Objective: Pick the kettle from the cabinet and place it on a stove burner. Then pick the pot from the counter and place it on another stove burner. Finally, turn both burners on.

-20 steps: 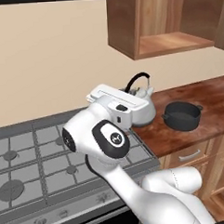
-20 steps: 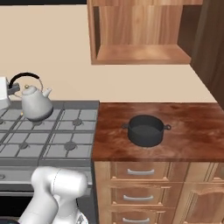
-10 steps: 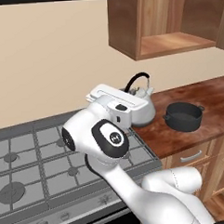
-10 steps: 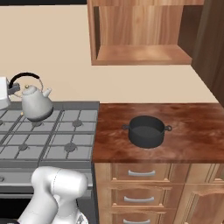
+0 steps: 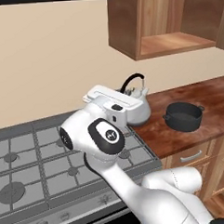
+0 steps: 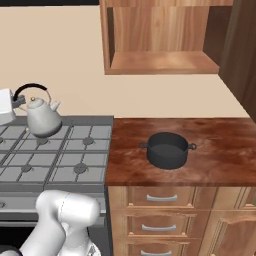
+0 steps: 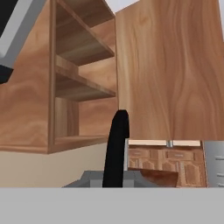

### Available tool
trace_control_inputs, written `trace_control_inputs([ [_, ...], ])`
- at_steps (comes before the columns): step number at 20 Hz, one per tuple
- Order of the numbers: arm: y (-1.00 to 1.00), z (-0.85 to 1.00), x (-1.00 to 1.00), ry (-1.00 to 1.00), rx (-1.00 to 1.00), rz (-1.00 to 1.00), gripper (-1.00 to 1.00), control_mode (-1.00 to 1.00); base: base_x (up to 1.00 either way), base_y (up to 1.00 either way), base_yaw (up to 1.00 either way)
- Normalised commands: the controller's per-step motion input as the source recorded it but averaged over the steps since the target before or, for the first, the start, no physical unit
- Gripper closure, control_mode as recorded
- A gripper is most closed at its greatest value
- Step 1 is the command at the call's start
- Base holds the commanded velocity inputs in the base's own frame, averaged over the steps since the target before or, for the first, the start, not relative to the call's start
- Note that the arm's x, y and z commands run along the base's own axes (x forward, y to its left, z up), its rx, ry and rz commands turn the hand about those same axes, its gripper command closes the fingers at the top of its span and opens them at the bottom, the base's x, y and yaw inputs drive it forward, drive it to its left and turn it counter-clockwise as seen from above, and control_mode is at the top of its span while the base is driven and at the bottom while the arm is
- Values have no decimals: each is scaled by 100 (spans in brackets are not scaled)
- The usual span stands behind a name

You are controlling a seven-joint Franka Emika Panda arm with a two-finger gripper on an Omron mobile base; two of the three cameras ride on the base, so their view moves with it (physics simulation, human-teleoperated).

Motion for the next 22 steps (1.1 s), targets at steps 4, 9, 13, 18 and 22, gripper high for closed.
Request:
trace_control_inputs([
  [4,5,-15,28,0,2,0,100,-100,0,0,0],
  [9,3,-18,21,0,4,0,100,-100,0,0,0],
  [13,0,-16,31,0,8,0,100,-100,0,0,0],
  [18,0,-19,40,0,9,0,100,-100,0,0,0],
  [22,0,-23,49,1,6,0,100,-100,0,0,0],
])
